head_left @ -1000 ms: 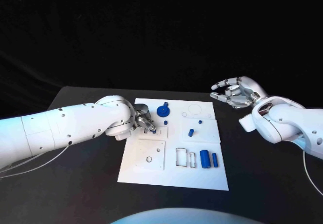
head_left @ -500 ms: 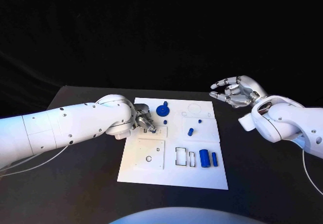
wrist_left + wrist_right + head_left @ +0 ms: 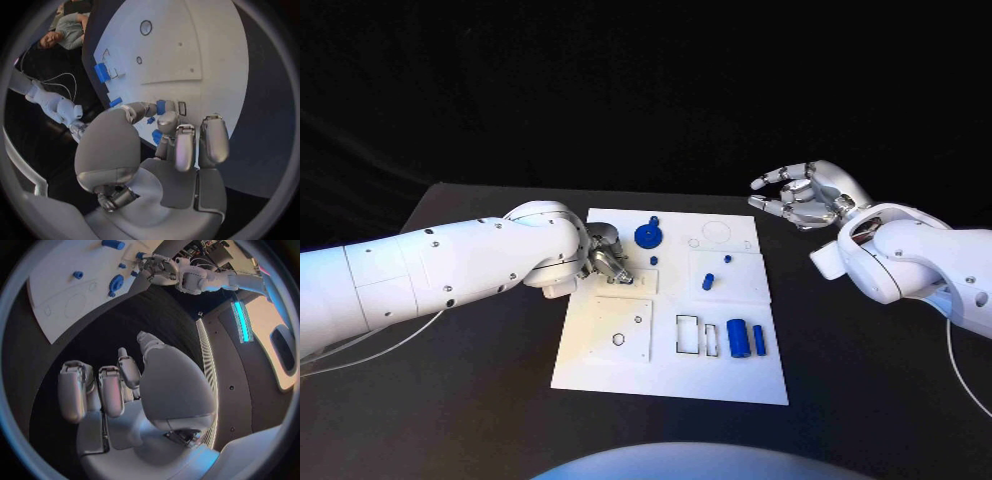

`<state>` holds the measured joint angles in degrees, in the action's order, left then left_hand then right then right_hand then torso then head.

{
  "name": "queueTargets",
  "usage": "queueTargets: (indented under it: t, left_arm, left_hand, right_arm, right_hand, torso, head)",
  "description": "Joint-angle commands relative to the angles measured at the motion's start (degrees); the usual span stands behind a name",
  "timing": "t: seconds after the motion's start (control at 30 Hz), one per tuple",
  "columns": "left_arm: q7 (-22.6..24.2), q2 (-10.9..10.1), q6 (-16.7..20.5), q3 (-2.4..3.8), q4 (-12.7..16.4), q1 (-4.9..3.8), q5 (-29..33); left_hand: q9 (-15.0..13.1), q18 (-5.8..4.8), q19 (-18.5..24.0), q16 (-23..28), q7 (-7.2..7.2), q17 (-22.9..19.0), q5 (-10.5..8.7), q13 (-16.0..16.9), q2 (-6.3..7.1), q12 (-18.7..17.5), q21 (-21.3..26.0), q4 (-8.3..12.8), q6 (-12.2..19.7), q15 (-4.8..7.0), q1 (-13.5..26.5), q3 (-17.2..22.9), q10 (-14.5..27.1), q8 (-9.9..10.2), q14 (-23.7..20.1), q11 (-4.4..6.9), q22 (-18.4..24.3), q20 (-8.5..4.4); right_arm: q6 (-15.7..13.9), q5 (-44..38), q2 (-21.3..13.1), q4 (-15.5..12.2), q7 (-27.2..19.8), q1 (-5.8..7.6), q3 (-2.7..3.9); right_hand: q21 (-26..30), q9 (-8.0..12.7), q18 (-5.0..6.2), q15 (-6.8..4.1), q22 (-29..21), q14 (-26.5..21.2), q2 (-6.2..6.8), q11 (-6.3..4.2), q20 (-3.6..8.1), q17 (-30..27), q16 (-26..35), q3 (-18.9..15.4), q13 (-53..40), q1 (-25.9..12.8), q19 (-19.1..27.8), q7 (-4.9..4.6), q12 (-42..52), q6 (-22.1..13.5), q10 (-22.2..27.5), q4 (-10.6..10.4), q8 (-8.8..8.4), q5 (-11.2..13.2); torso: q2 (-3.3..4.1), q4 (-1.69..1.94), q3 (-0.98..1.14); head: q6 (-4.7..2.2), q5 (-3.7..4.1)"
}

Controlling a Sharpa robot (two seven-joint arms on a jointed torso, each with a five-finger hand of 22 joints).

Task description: Assemble the parts on the task board

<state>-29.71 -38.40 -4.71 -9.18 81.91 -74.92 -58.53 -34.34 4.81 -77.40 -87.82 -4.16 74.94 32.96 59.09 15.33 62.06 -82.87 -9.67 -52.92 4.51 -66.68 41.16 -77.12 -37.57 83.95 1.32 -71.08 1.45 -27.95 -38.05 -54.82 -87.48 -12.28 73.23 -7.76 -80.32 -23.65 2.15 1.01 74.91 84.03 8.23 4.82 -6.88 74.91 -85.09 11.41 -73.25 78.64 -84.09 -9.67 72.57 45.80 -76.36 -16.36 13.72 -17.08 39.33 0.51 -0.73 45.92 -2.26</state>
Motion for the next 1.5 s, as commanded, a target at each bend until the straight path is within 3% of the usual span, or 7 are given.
queueTargets:
  t: [0.03,0.47,0.63,1.5]
  left_arm:
    - [-0.52,-0.03,-2.51,-0.20,-0.10,0.23,2.31]
    - [-0.87,1.20,-4.35,-0.18,-1.76,0.00,4.44]
    - [-1.01,1.64,-4.59,-0.19,-2.40,-0.12,4.94]
    - [-1.21,3.79,-5.67,-0.20,-4.47,-0.65,3.86]
  left_hand:
    - [-5.99,-0.68,-0.50,-0.27,1.10,11.63,0.20,-0.01,-0.08,0.24,-0.26,10.05,-1.65,0.31,-0.36,9.63,-0.42,-0.21,5.18,0.16,-0.05,-0.09]
    - [-6.07,-0.70,-0.53,-0.28,1.13,11.62,0.97,0.21,-0.46,0.50,-0.37,9.90,-1.73,0.34,-0.03,9.67,-0.65,-0.22,5.18,0.18,-0.22,-0.14]
    - [-6.14,-0.68,-0.39,-0.11,1.16,11.29,1.00,0.19,-1.46,0.51,-0.34,9.40,-1.54,0.32,0.72,9.64,-0.71,-0.09,5.09,0.18,-0.12,-0.15]
    - [-7.49,-0.81,-0.56,-0.54,1.75,11.96,-1.44,0.40,-6.27,1.05,-0.39,8.03,-1.69,0.55,5.44,9.22,-1.45,-0.59,5.26,0.57,-0.76,-0.11]
  right_arm:
    - [0.14,-0.58,0.05,-0.03,-0.55,-0.06,0.00]
    - [0.12,-0.58,0.16,-0.01,-0.53,-0.24,0.00]
    - [0.13,-0.58,0.28,0.09,-0.49,-0.51,0.00]
    - [0.29,-0.79,0.23,-0.14,-0.26,-0.82,-0.01]
  right_hand:
    - [0.21,0.06,0.44,-0.51,8.35,3.23,0.04,0.01,0.37,4.09,0.37,-0.04,0.01,-0.64,0.15,-0.16,-0.13,-0.39,0.31,-0.17,0.27,-0.23]
    - [0.21,0.06,0.44,-0.51,8.35,3.23,0.04,0.01,0.37,4.09,0.37,-0.04,0.01,-0.64,0.15,-0.16,-0.13,-0.39,0.31,-0.17,0.27,-0.23]
    - [0.31,0.07,0.46,-0.52,8.29,3.21,0.04,0.00,0.37,4.02,0.41,-0.03,0.06,-0.69,0.20,-0.15,-0.17,-0.40,0.34,-0.13,0.33,-0.24]
    - [0.42,0.09,0.48,-0.54,8.23,3.20,0.06,-0.02,0.38,3.99,0.44,0.03,0.08,-0.64,0.25,-0.13,-0.18,-0.41,0.35,-0.03,0.41,-0.29]
  torso:
    - [0.02,-0.01,-0.03]
    - [0.08,0.04,0.06]
    - [0.11,0.01,0.14]
    - [-0.01,0.03,-0.01]
  head:
    - [-0.03,-0.04]
    - [0.19,0.03]
    - [0.33,-0.12]
    - [0.34,0.05]
